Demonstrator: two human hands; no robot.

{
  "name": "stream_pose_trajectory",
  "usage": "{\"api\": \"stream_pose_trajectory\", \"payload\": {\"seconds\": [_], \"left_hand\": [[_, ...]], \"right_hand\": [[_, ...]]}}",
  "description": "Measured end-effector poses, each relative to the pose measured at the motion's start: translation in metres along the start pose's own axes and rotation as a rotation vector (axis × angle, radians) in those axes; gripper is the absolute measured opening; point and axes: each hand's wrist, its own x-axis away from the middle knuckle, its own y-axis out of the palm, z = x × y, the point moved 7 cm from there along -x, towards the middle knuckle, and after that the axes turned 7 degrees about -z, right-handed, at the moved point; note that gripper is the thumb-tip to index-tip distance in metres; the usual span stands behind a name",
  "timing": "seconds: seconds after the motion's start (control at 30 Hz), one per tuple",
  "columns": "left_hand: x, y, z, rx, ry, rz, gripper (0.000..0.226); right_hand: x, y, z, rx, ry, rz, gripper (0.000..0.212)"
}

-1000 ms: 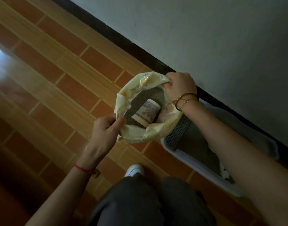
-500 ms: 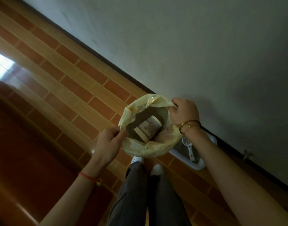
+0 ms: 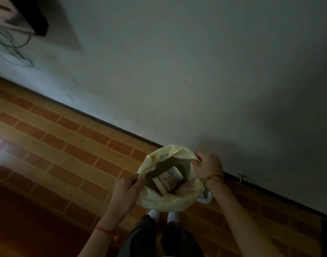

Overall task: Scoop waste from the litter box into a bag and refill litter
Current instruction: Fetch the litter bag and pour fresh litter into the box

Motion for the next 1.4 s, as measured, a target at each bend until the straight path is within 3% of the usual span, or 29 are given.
{"api": "stream_pose_trajectory", "payload": {"seconds": [0.3,0.5,0.63,0.77,0.9,1.07,1.13,1.2,1.4], "left_hand": [[0.006,0.028,0.061,-0.13,0.246,-0.343,0.046],[0.017,0.072,0.095,-0.278,0.422,-0.591,0.067],[0.047,0.115,0.115,-0.404,0.461,-0.789,0.036],[0.089,0.161,0.121,-0.479,0.526,-0.979,0.038],[0.129,0.208,0.108,-0.566,0.567,-1.086,0.041],[0.202,0.259,0.091,-0.701,0.655,-1.284,0.032],[0.241,0.278,0.084,-0.729,0.698,-1.367,0.04],[0.283,0.295,0.071,-0.831,0.725,-1.446,0.034],[0.406,0.342,0.015,-0.98,0.854,-1.574,0.032]], "right_hand": [[0.123,-0.045,0.033,-0.133,0.377,0.231,0.015],[0.228,-0.041,0.058,-0.253,0.663,0.392,0.031],[0.301,-0.034,0.067,-0.347,0.865,0.5,0.042],[0.377,-0.018,0.078,-0.397,1.057,0.594,0.034],[0.454,0.009,0.08,-0.422,1.221,0.659,0.018],[0.557,0.043,0.07,-0.426,1.462,0.695,0.036],[0.599,0.064,0.063,-0.463,1.545,0.724,0.025],[0.641,0.085,0.053,-0.487,1.605,0.775,0.016],[0.773,0.147,0.022,-0.57,1.738,0.88,0.016]]}}
